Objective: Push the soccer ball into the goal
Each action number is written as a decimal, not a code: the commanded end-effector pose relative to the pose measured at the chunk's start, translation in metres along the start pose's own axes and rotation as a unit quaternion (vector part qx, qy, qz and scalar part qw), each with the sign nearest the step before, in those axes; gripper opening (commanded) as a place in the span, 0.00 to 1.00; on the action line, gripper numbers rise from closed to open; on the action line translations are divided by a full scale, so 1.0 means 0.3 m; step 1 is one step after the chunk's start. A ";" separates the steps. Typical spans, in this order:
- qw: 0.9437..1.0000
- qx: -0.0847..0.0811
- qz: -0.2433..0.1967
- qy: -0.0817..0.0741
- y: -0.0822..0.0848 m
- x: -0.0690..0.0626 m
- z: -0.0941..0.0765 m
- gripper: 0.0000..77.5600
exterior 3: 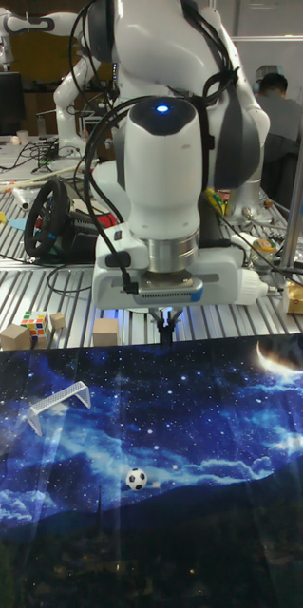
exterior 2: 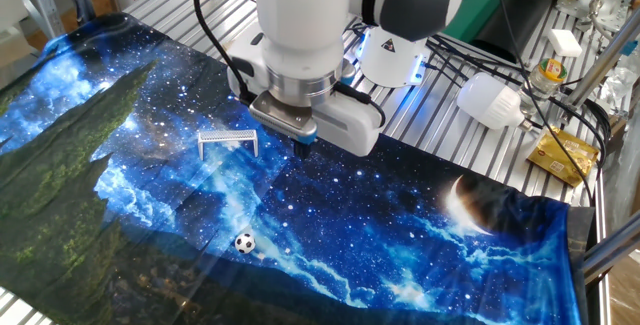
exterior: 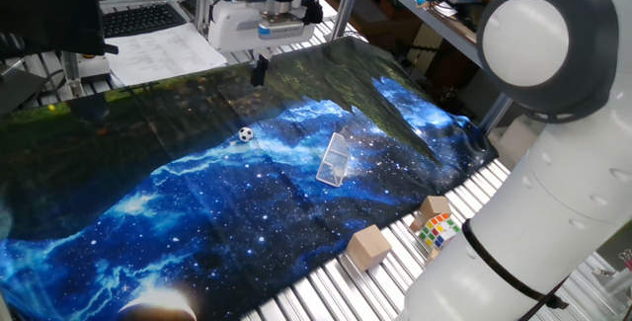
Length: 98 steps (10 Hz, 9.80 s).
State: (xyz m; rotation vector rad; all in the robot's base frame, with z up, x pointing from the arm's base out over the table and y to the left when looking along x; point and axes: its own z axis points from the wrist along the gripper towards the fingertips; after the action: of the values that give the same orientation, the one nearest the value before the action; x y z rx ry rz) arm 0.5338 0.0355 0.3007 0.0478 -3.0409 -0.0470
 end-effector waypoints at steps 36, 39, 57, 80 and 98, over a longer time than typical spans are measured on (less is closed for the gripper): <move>0.999 0.015 -0.041 -0.025 0.016 -0.155 0.423 0.00; 0.998 0.041 -0.042 -0.023 0.016 -0.155 0.423 0.00; 0.995 0.054 -0.080 0.005 -0.024 -0.253 0.542 0.00; 0.995 0.034 -0.090 -0.035 -0.077 -0.367 0.710 0.00; 0.954 0.011 0.297 -0.049 -0.186 -0.327 0.732 0.00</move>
State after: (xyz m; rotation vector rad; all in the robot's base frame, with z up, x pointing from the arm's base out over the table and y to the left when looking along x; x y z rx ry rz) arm 0.6158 -0.0025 0.0675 -0.7416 -3.0381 0.0390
